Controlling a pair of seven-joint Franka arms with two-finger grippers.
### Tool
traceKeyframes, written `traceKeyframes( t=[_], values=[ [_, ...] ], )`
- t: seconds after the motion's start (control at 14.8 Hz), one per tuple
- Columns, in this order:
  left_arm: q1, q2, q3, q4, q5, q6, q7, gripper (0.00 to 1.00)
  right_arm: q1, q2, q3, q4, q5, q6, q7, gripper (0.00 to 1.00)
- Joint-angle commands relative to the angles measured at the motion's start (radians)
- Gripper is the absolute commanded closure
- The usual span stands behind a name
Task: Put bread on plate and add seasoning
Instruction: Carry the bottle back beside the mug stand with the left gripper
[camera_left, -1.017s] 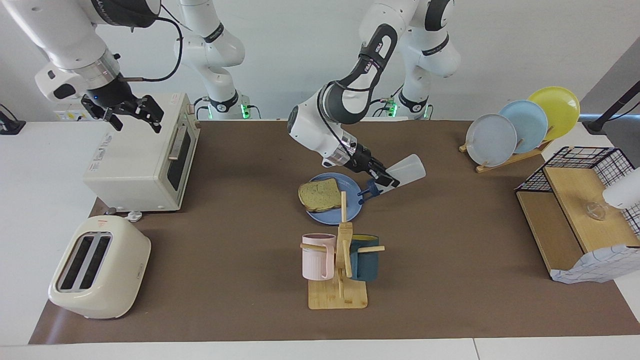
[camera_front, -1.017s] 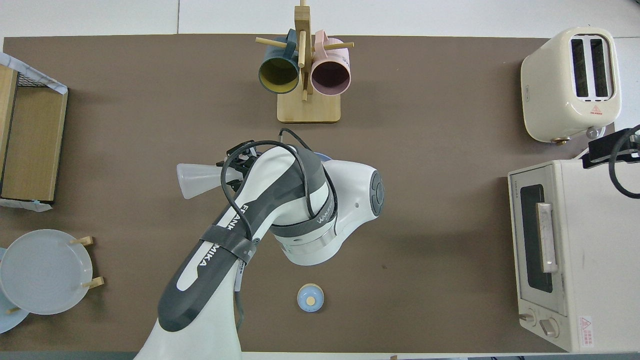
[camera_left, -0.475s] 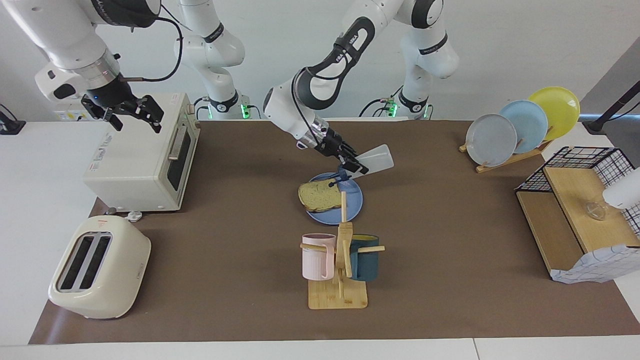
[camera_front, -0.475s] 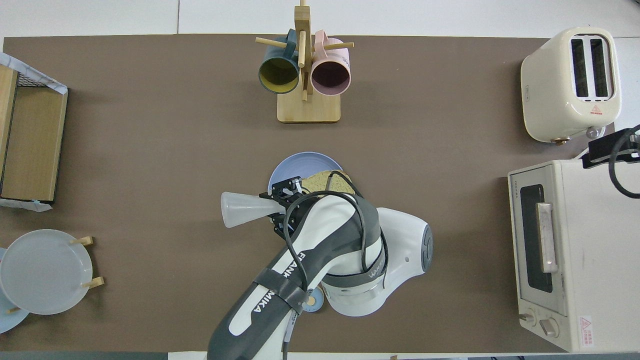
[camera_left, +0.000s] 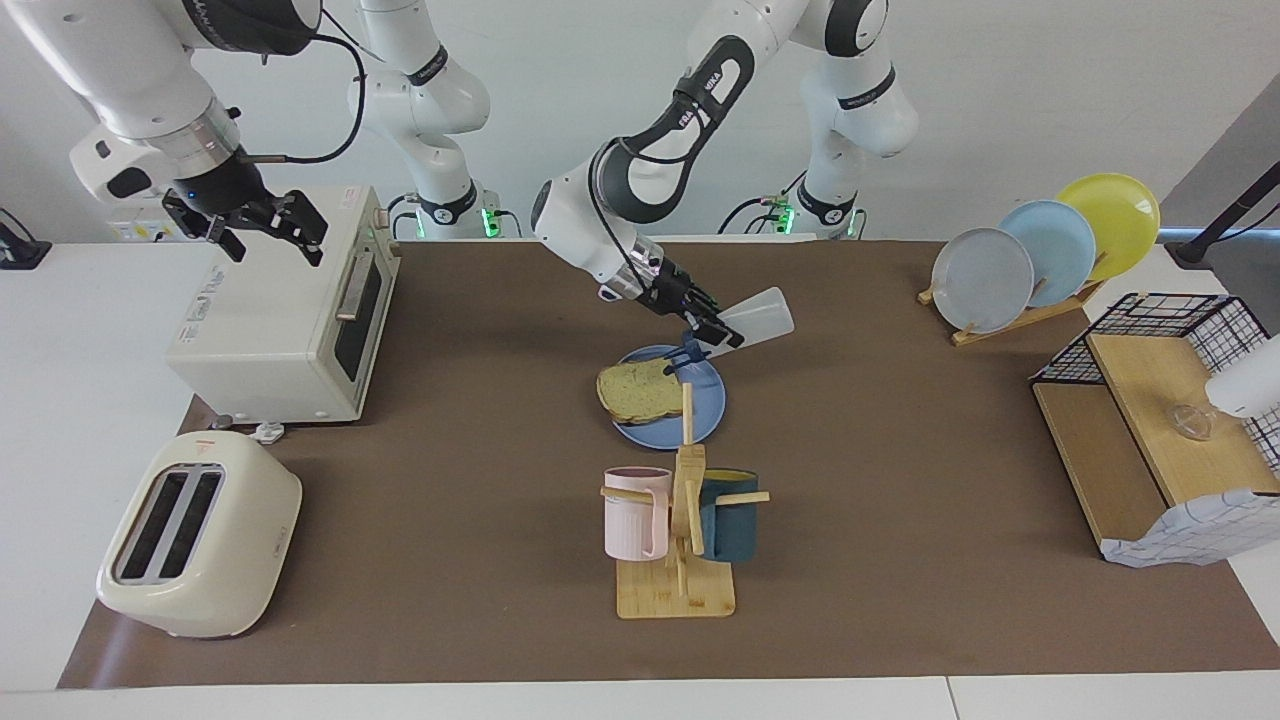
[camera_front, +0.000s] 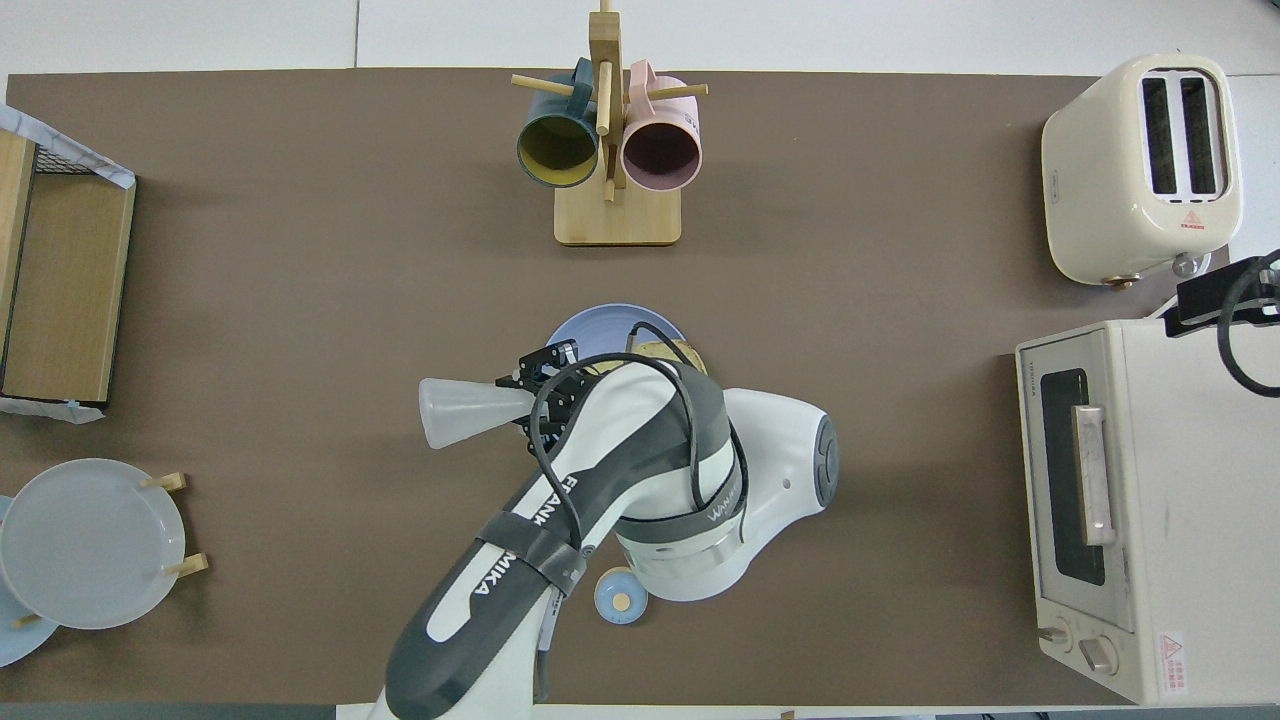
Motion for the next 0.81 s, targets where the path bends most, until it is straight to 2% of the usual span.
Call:
traceKeyframes(
  t=[0.0, 0.41, 0.75],
  values=[
    [0.075, 0.004, 0.000, 0.006, 0.019, 0.035, -0.005, 0.98, -0.010, -0.021, 0.008, -0.030, -0.006, 0.019, -0.019, 0.00],
    [0.207, -0.003, -0.001, 0.010, 0.017, 0.123, -0.109, 0.97, -0.010, -0.023, 0.008, -0.030, -0.006, 0.019, -0.019, 0.00],
    [0.343, -0.166, 0.000, 0.014, -0.105, 0.189, -0.113, 0.97, -0.010, -0.023, 0.008, -0.030, -0.006, 0.019, -0.019, 0.00]
  ],
)
